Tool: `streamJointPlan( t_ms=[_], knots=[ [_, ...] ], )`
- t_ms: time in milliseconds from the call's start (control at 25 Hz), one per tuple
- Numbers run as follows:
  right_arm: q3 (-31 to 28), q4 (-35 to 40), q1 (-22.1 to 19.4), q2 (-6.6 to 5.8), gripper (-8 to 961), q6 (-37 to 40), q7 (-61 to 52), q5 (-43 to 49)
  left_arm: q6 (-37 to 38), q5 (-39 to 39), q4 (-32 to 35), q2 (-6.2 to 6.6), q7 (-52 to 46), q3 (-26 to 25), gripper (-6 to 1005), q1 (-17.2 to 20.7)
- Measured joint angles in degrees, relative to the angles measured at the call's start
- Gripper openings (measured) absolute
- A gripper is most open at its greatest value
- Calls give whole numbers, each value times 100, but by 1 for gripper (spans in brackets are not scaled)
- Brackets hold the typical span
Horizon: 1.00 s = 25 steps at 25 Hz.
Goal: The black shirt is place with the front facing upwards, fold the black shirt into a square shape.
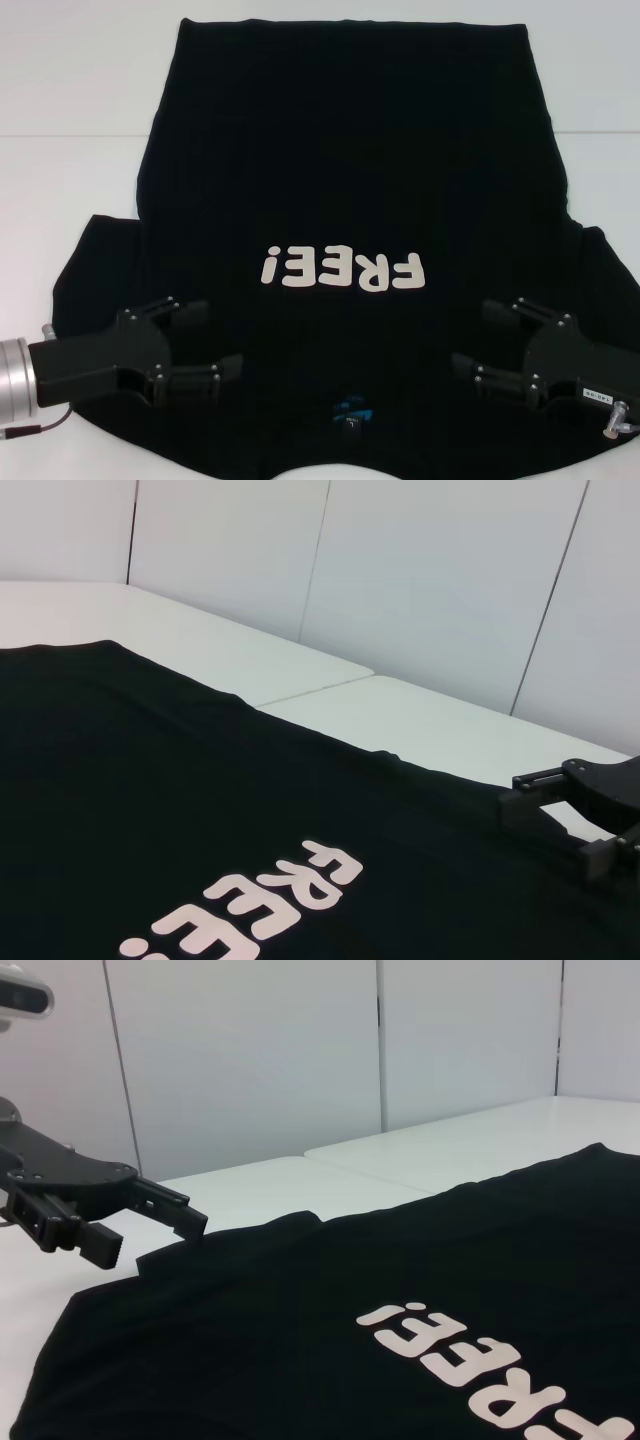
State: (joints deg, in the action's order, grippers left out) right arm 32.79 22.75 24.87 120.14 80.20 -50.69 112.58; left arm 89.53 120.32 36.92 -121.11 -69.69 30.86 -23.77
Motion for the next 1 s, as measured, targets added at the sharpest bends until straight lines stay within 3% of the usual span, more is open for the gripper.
streamJointPlan(
  t_ms=[440, 560, 760, 1000],
  knots=[
    [6, 2, 0, 0, 883, -2, -13, 0, 66, -10, 0, 0, -50, -12, 944, 13],
    [-4, 2, 0, 0, 883, -4, -27, 0, 141, -57, -1, 21, -546, -65, 943, 7],
    [-8, 2, 0, 0, 884, -18, -42, 0, 286, -220, 10, 287, -2732, -75, 942, -93],
    [10, 2, 1, 0, 883, -18, -52, 1, -158, -10, -60, 843, -5710, -76, 941, -119]
  ],
)
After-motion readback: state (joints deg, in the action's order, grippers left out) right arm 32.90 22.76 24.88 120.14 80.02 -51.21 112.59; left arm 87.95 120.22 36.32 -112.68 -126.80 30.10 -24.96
